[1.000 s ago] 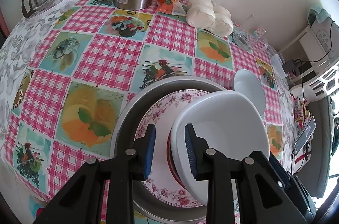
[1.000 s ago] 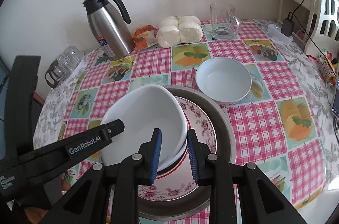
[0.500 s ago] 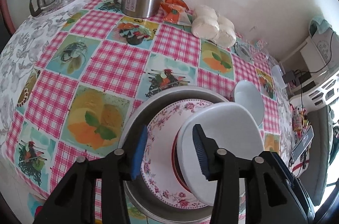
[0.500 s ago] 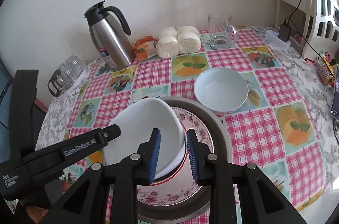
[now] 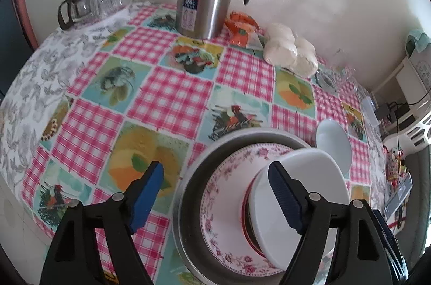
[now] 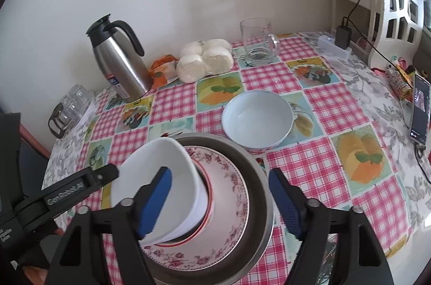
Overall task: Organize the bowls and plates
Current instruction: 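Open the left gripper to release the white square bowl, then move the left gripper to the rim of the pale blue bowl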
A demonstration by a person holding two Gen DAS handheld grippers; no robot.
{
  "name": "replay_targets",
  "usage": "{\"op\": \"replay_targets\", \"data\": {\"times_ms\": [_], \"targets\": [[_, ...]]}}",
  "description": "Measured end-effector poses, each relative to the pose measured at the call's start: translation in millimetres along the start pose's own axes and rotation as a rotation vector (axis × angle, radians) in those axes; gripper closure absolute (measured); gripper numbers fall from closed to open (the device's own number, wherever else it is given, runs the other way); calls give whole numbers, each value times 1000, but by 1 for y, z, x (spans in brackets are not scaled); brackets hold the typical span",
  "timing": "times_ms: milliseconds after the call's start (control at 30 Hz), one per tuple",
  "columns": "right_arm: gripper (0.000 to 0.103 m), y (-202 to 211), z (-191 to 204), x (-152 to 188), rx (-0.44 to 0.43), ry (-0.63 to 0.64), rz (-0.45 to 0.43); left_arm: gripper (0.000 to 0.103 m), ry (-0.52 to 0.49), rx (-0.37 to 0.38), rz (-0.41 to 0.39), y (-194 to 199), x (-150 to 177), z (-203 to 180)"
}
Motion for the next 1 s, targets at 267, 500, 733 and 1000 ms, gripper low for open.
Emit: {"op": "replay_targets", "data": {"times_ms": [267,500,733,1000], "targets": [[7,-1,-5,-1,13,1,-10,18,28,-27,-47,3,-8,9],[0,-4,-13,-3,9,-13,-22,6,8,-3,-98,11,-12,1],[0,-8,-47,-3,19,-114,-16,6,-26,45,-129,17,-13,-17],[0,-14,-89,4,44,-216,19,6,-106,95,-154,24,-7,-46]]}}
Point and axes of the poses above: each gripper's, at about its wrist camera, not at the fingertips, and y roughly against the way its jaws point, z to its left, x to its underside, the point moved 7 cm from there along -y, roughly the way its jaws point, and after that the axes turned 14 degrees about y, right-handed, at the moved point
